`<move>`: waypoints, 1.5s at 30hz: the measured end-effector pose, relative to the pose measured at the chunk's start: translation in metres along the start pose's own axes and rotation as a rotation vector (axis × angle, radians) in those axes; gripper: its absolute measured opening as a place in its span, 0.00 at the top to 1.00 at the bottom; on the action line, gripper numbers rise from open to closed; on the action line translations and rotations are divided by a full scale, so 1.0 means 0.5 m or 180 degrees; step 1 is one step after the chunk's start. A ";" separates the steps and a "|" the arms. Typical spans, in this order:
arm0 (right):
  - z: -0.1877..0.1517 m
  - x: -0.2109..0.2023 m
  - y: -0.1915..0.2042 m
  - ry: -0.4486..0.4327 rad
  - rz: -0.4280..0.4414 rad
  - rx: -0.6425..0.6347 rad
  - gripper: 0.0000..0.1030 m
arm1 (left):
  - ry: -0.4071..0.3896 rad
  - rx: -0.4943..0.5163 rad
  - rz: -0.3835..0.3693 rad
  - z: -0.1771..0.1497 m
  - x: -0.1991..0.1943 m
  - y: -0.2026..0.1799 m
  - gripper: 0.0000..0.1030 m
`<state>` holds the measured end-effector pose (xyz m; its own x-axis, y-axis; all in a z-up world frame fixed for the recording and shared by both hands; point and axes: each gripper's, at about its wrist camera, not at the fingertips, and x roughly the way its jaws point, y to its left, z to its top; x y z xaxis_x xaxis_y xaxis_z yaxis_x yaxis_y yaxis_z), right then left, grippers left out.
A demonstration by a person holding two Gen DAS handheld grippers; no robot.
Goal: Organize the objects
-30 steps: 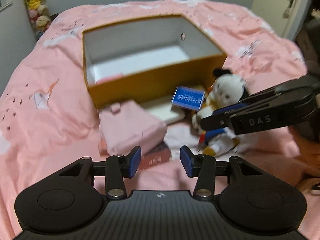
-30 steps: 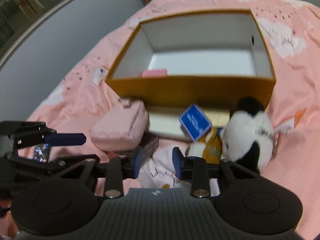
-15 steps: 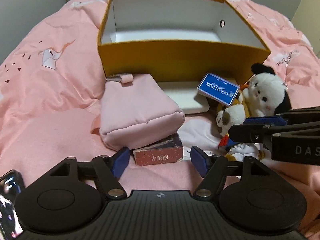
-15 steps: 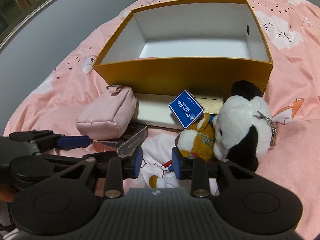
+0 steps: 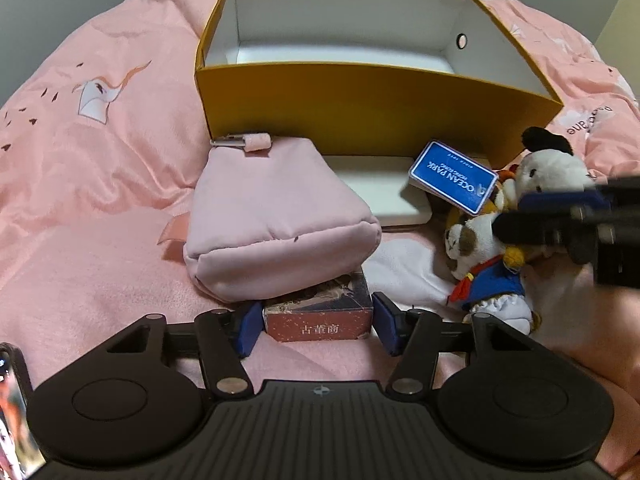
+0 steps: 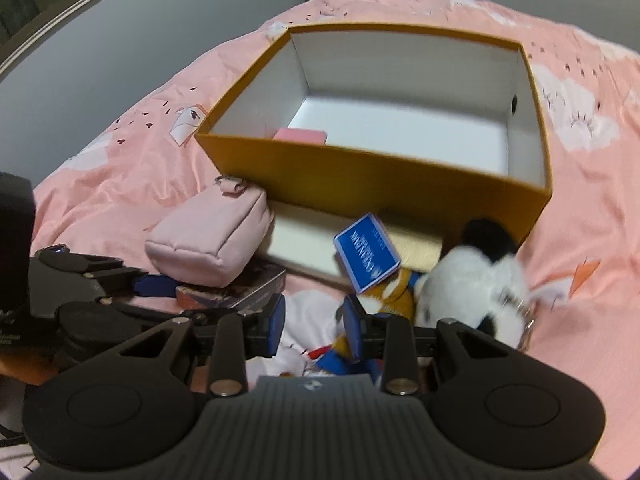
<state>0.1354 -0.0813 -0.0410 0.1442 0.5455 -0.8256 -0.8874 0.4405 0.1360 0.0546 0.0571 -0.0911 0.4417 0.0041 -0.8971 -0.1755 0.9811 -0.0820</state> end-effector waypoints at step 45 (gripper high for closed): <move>0.170 0.196 -0.130 0.0879 -0.0535 0.0905 0.40 | -0.0233 0.0557 -0.0665 0.079 -0.179 -0.046 0.37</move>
<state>0.2444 0.0042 -0.0843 0.1194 0.2551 -0.9595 -0.6999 0.7071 0.1009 0.0540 0.0417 0.0085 0.5158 -0.1940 -0.8344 0.0778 0.9806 -0.1799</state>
